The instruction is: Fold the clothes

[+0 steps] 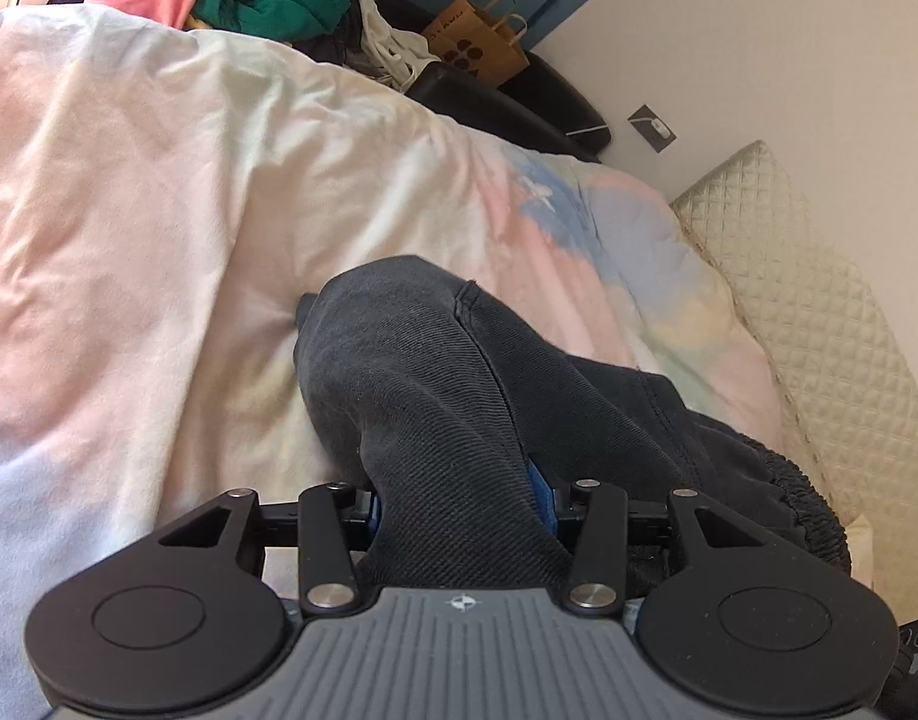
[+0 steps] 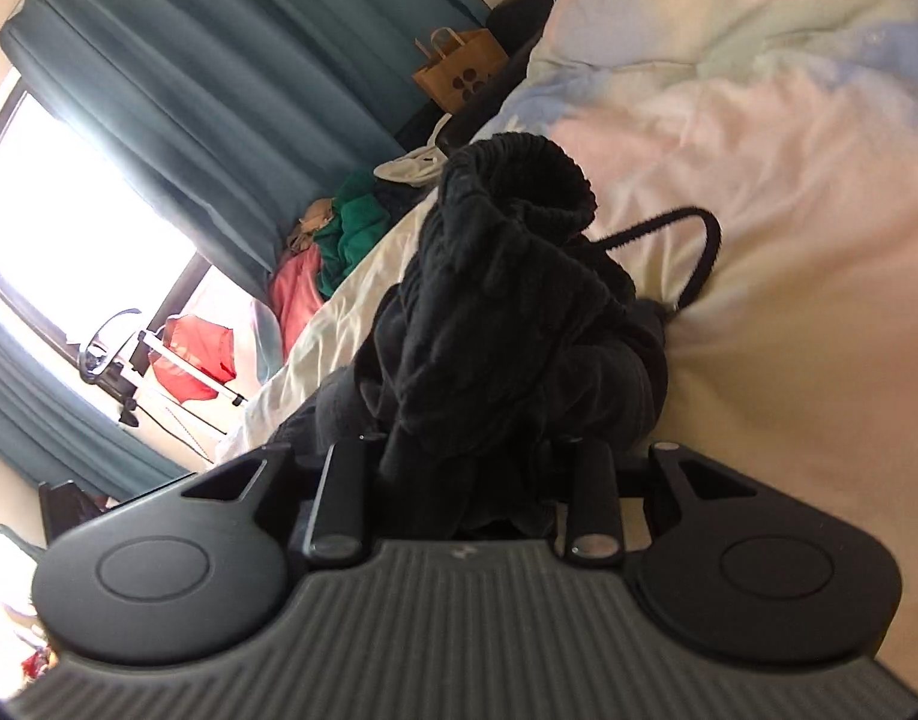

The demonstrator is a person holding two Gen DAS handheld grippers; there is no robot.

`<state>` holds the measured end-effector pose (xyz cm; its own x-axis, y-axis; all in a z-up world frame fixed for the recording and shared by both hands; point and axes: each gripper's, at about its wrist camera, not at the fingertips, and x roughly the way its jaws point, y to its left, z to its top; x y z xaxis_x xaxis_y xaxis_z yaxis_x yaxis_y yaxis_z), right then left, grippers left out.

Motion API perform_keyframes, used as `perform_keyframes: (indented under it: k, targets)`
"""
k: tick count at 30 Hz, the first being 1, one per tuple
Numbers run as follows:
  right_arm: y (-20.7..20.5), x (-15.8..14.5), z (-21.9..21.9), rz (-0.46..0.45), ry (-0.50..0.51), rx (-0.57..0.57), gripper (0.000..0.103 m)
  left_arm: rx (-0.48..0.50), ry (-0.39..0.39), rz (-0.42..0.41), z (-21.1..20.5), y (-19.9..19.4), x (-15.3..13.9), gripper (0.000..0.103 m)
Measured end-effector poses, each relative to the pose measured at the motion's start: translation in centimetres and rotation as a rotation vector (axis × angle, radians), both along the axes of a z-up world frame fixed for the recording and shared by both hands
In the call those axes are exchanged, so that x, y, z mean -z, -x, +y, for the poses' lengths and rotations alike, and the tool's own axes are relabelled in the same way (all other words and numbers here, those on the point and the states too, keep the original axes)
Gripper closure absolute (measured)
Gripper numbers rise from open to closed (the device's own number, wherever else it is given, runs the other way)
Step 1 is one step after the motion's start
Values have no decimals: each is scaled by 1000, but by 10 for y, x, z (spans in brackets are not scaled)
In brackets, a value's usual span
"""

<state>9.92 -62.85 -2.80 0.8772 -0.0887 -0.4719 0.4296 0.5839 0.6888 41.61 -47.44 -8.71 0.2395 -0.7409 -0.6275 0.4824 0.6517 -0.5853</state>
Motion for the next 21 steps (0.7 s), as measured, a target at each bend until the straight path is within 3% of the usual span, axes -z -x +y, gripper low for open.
perform_keyframes:
  k: [4,8,12,16,19,21]
  targets:
    - [18,34,24,62,-30,-7,68,24,-63,-32,16,20,21,52]
    - [27,48,28,102,-96,26,60,37,-116,-76,15,34,1,47]
    - [32,19,29,199,-91,42,54,46,-221,-149,16,52,-38,29]
    - [48,-24,46,256,28,55,52,47,-209,-231,31,80,-89,16]
    - [67,-61,64,245,143,51,52,34,-206,-318,39,109,-132,2]
    - [81,-86,78,220,197,38,49,30,-197,-368,48,132,-159,0]
